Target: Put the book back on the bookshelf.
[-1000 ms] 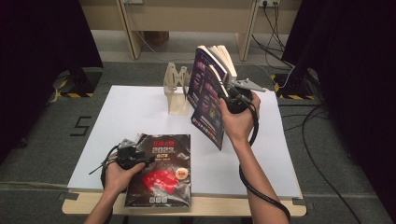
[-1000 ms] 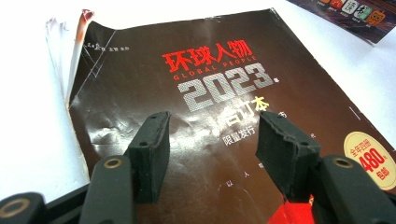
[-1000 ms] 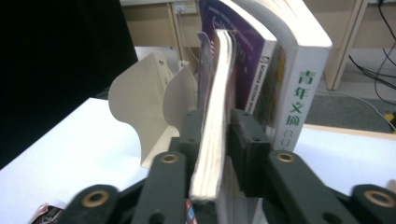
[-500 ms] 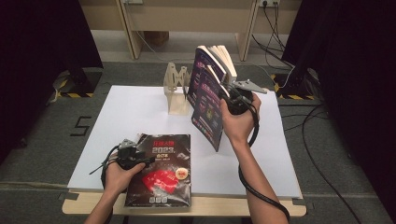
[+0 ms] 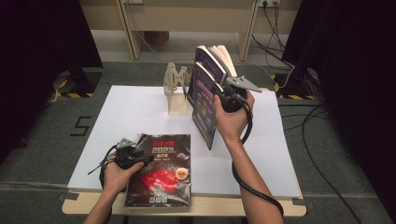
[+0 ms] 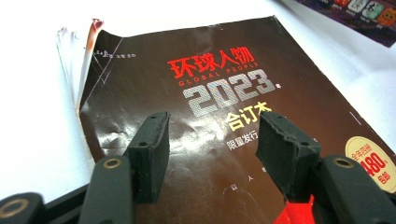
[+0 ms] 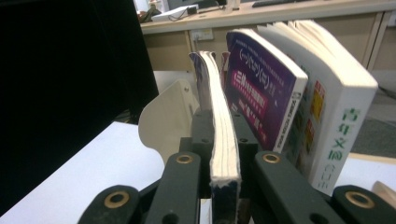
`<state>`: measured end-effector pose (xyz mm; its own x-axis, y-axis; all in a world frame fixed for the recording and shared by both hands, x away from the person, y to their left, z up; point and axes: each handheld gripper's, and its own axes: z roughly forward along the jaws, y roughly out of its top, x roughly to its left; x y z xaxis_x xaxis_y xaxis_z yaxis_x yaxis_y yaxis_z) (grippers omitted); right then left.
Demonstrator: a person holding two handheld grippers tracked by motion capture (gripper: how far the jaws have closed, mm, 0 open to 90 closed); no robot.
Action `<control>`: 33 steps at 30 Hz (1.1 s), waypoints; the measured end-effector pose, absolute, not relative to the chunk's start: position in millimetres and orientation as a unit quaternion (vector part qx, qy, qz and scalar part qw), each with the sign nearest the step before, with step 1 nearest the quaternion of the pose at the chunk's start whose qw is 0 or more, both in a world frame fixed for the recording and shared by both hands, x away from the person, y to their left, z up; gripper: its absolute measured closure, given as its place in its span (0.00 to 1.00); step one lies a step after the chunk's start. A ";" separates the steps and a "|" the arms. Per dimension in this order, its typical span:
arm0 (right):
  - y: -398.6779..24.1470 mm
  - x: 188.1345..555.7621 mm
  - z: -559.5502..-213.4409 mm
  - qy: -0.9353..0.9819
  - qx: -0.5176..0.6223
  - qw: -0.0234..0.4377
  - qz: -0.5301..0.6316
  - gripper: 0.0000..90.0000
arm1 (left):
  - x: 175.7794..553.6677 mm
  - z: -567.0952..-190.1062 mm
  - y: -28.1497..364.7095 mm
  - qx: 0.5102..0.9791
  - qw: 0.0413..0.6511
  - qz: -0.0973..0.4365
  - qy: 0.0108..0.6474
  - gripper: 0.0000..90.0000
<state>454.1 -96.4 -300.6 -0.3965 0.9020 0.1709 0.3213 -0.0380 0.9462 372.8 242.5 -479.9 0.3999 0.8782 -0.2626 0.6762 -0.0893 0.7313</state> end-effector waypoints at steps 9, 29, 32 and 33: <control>-88.6 463.1 -296.5 0.628 0.476 0.275 0.551 0.94 | 372.7 -479.8 244.3 0.726 0.416 0.123 0.534 0.48; -74.9 480.6 -295.6 0.623 0.475 0.282 0.553 0.94 | 372.6 -478.6 245.9 0.724 0.418 0.129 0.533 0.48; -73.4 483.4 -293.6 0.622 0.474 0.284 0.555 0.94 | 372.6 -477.8 246.0 0.723 0.421 0.129 0.532 0.48; -72.7 484.2 -293.2 0.620 0.475 0.284 0.556 0.94 | 372.7 -477.9 245.7 0.723 0.422 0.129 0.532 0.48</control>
